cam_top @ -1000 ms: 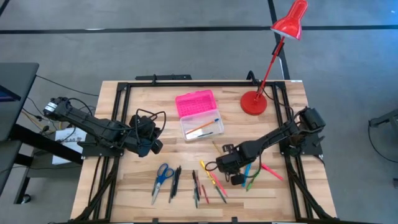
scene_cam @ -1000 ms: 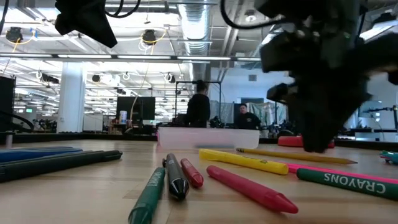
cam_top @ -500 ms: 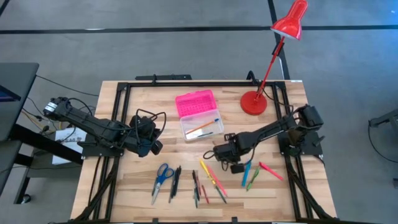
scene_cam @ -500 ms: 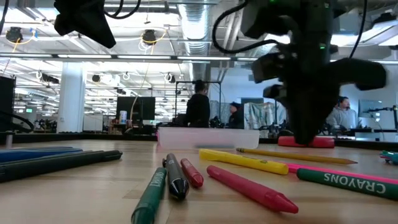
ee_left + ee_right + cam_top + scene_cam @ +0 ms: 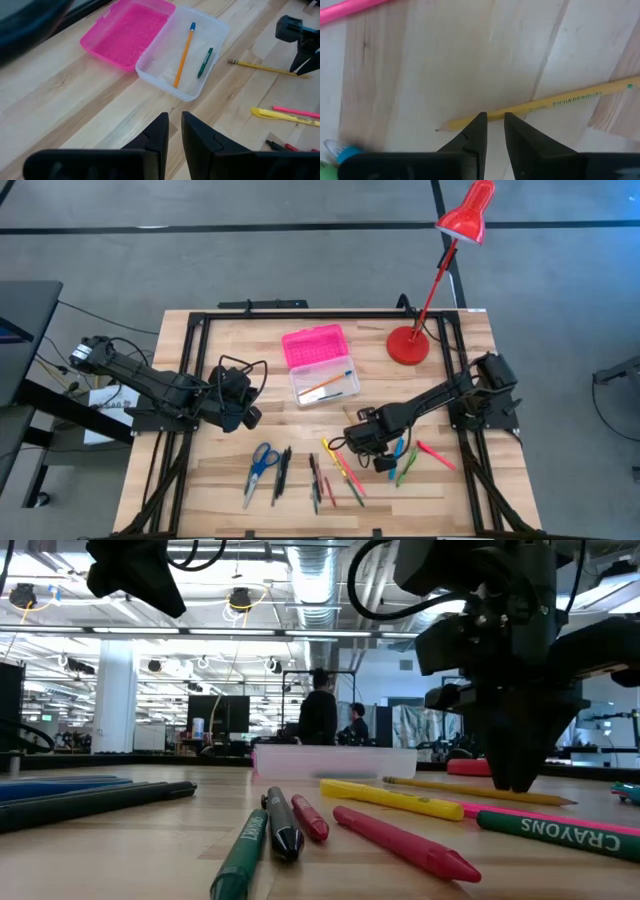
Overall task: Pick & place school supplies into a supply box
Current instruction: Put the yellow pencil into the pink supply box
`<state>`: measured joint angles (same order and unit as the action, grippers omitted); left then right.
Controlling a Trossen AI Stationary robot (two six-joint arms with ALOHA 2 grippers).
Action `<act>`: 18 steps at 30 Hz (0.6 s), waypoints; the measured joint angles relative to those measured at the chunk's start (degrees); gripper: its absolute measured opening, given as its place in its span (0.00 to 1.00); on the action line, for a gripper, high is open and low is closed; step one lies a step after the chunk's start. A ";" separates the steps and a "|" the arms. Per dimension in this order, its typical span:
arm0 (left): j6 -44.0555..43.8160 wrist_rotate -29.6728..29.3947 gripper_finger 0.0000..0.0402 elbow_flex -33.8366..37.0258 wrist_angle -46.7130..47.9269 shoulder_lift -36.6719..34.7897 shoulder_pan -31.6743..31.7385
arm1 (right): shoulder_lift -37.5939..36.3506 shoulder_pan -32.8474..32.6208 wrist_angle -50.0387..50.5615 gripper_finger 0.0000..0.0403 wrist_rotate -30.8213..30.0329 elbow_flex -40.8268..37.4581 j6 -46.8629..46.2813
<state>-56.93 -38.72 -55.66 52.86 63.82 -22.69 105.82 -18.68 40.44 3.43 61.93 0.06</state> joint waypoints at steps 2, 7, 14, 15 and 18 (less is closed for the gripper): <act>0.00 0.01 0.11 0.00 0.10 0.01 -0.01 | 0.66 -0.35 0.23 0.15 0.54 0.03 -1.06; 0.02 -0.17 0.11 0.02 0.20 0.01 -0.01 | 0.86 -0.71 -2.70 0.15 1.06 -0.09 -3.05; 0.24 -0.59 0.11 0.02 0.20 0.01 0.01 | 1.80 2.28 -10.92 0.15 1.60 3.49 -9.53; 0.25 -0.59 0.11 0.02 0.20 0.01 0.00 | 1.78 3.14 -10.96 0.15 1.14 4.36 -10.81; 0.24 -0.55 0.11 0.02 0.20 0.01 0.00 | 1.53 5.90 -10.13 0.15 -0.16 6.14 -14.63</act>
<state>-56.69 -39.27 -55.64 53.06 63.83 -22.69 107.35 -12.78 30.31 3.27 68.07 -14.57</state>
